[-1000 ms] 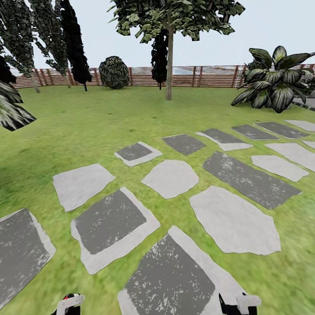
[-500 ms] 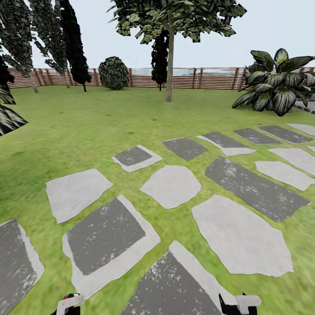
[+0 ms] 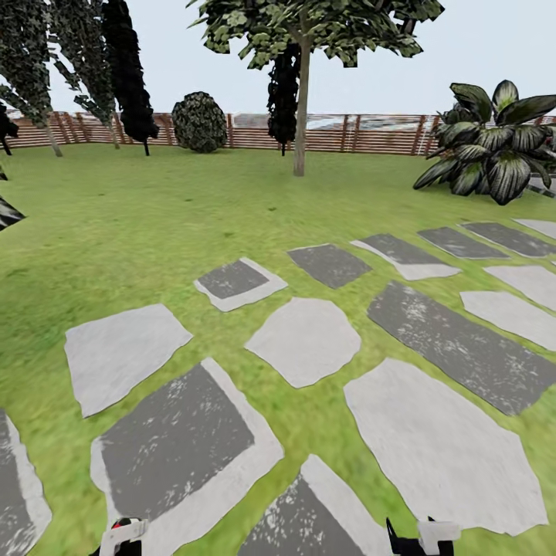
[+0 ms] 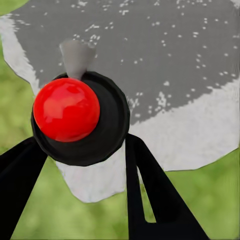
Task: In the garden, pick up the pesticide atomizer on the floor and spray pesticide onto both trees until each tree trunk is fully covered.
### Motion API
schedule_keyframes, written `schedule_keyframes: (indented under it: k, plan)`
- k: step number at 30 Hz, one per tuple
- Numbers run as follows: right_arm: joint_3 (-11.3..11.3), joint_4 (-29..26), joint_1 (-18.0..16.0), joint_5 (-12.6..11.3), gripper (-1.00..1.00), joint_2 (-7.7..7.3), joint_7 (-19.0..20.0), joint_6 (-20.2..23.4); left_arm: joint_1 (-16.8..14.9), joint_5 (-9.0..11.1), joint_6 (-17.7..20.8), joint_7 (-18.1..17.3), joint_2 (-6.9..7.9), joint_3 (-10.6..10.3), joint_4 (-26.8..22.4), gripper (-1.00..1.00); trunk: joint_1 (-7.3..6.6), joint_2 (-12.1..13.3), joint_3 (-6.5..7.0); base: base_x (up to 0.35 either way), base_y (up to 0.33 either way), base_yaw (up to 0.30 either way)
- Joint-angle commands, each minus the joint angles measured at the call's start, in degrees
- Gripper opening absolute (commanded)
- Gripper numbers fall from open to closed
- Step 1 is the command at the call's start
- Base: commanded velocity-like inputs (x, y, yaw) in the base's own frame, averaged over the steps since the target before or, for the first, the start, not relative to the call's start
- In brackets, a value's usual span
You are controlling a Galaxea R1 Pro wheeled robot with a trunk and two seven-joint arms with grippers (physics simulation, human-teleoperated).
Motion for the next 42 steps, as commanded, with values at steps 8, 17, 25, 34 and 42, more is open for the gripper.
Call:
schedule_keyframes:
  k: [8, 17, 25, 34, 42]
  plan:
    - [0.01, 0.04, -0.03, 0.01, 1.00, -0.01, -0.02, -0.17, -0.07, 0.09, -0.18, -0.19, 0.01, 0.18, 0.05, -1.00, 0.03, -0.01, -0.05, 0.338, 0.000, 0.000]
    - [0.01, 0.03, -0.03, -0.03, 1.00, -0.01, -0.02, -0.24, -0.03, 0.08, -0.18, -0.19, 0.00, 0.19, 0.05, -1.00, 0.03, -0.01, -0.05, 0.338, 0.000, 0.000]
    - [0.01, 0.00, -0.03, 0.00, 1.00, -0.01, 0.06, -0.17, -0.03, 0.07, -0.18, -0.19, 0.00, 0.19, 0.05, -1.00, 0.03, -0.01, -0.05, 0.338, 0.000, 0.000]
    - [0.01, 0.01, -0.03, 0.02, 1.00, -0.01, 0.07, -0.17, -0.08, 0.06, -0.18, -0.19, -0.01, 0.19, 0.05, -1.00, 0.03, -0.01, -0.05, 0.338, 0.000, 0.000]
    - [0.01, -0.01, -0.03, 0.02, 1.00, -0.01, 0.07, -0.17, -0.03, 0.10, -0.18, -0.19, -0.01, 0.19, 0.05, -1.00, 0.03, -0.01, -0.05, 0.338, 0.000, 0.000]
